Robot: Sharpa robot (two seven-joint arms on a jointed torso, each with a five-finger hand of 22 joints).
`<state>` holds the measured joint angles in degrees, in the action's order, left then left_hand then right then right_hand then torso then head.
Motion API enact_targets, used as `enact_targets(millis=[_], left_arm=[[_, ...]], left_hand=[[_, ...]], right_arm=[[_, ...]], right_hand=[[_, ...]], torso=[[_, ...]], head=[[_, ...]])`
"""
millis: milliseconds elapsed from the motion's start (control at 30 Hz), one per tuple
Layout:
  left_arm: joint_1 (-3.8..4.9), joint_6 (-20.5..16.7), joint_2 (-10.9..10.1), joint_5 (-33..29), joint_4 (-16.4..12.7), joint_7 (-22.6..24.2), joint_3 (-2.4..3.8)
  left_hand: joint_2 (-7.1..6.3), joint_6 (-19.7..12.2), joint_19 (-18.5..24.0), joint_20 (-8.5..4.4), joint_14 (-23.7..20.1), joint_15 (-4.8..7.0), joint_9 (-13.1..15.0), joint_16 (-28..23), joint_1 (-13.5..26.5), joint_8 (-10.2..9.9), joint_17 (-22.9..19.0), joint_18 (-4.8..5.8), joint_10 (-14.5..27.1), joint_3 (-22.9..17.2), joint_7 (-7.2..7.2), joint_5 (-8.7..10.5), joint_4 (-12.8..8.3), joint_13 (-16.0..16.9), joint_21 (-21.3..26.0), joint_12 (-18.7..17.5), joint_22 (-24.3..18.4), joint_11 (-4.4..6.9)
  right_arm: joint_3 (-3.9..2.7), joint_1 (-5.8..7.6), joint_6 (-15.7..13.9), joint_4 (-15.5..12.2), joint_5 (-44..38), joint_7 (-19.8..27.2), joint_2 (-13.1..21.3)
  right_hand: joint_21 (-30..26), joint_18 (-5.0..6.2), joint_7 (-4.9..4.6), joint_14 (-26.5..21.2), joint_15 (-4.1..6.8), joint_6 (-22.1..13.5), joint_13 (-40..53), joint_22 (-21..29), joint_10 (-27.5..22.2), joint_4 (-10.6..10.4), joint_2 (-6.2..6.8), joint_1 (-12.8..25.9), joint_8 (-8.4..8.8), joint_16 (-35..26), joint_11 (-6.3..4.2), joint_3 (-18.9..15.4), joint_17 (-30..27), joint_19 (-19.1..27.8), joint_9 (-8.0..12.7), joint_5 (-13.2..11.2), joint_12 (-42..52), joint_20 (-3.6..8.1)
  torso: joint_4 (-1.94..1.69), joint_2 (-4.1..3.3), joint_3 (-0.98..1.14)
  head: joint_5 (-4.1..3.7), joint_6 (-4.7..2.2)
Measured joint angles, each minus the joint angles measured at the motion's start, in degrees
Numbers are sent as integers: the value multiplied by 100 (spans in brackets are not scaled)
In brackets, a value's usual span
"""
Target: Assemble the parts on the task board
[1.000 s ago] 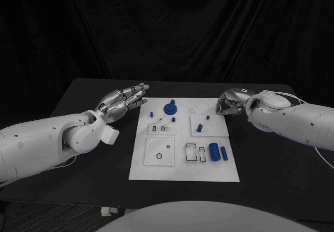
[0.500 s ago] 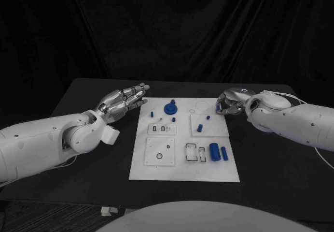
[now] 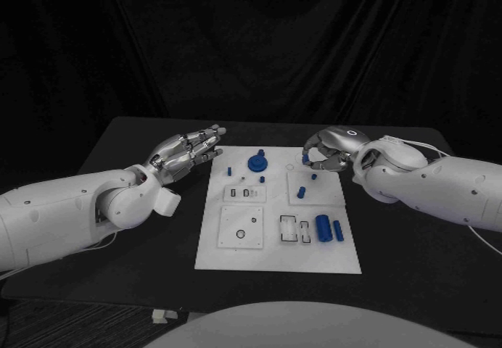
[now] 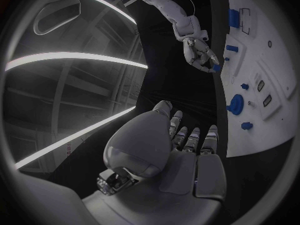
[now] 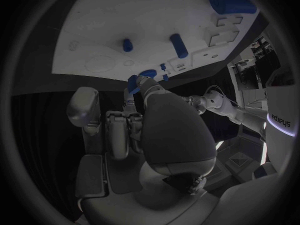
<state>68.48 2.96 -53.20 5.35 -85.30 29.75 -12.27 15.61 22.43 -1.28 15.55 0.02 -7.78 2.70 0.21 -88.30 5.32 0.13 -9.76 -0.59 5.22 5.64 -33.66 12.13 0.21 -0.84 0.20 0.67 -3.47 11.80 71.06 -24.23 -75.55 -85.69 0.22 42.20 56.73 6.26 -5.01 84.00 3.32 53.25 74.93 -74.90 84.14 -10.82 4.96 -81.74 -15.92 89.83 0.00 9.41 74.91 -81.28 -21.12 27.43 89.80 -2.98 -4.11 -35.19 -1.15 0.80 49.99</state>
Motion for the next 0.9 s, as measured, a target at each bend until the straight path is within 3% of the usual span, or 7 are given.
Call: enact_targets(millis=[467,667,900], left_arm=[[-1,20,41,0,25,-8,0],[-2,30,55,2,24,-11,0],[-3,37,41,16,10,-13,0]], left_hand=[[-6,0,0,0,0,0,0,0,-6,0,-4,0,22,-12,0,-1,-12,0,0,0,0,-20],[-6,0,0,0,0,0,0,0,-6,0,-4,0,22,-12,0,-1,-12,0,0,0,0,-20],[-6,0,0,0,0,0,0,0,-6,0,-4,0,5,-12,0,-1,-12,0,0,0,0,-35]], right_arm=[[3,-10,15,-537,-8,-52,-332],[1,-146,185,-578,-47,-159,-565],[4,-284,393,-438,-131,-293,-826]], right_hand=[[-50,0,-18,0,0,-24,-1,-4,-1,16,2,2,12,0,44,16,0,0,-3,48,0,0],[-77,0,-25,-5,-37,-35,-1,-4,-22,16,3,2,23,0,64,15,0,0,-12,48,0,0],[-160,0,-26,-5,-37,-36,-1,-3,-2,16,26,25,30,0,84,15,0,0,-15,48,0,0]], torso=[[-7,-1,1],[-10,-3,1],[-7,-4,1]], head=[[-30,0],[-65,0],[-34,0]])
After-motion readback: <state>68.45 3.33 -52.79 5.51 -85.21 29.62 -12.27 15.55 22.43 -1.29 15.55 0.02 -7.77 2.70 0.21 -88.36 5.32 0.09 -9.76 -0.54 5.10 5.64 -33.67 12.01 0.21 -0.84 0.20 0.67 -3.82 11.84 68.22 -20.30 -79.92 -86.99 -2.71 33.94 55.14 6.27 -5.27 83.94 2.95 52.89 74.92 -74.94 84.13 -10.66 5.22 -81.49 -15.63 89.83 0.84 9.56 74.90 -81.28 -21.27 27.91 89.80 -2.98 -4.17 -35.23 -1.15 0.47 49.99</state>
